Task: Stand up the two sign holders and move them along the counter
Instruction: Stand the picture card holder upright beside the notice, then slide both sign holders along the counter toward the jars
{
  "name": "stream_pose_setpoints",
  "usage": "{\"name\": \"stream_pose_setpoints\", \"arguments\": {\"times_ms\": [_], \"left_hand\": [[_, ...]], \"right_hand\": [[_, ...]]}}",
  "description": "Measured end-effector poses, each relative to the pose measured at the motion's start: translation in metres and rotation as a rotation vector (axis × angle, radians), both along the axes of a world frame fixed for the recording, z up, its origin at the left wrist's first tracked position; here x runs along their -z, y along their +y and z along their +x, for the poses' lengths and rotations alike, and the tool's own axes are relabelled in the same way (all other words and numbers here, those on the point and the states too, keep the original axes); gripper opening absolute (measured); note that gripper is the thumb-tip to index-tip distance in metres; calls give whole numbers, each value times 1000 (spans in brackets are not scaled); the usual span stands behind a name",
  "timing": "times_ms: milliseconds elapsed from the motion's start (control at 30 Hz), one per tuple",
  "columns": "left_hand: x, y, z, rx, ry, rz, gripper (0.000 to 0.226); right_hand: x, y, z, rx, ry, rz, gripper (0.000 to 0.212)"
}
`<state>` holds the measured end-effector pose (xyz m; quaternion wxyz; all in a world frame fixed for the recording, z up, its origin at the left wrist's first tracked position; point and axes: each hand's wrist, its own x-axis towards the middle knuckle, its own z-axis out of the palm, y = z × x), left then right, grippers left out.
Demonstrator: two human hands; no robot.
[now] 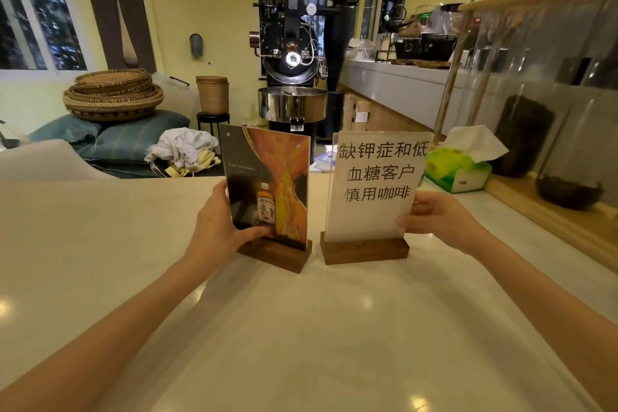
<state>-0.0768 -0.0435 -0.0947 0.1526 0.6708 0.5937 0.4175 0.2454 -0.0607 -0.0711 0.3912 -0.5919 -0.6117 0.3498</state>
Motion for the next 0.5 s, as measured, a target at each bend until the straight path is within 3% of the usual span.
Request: {"name": "stream_pose_setpoints", "arguments": {"times_ms": [500], "left_hand": [[-3, 60, 124, 292, -53, 46, 95]], "right_hand": [[2, -28, 95, 241, -51, 47, 45]]}}
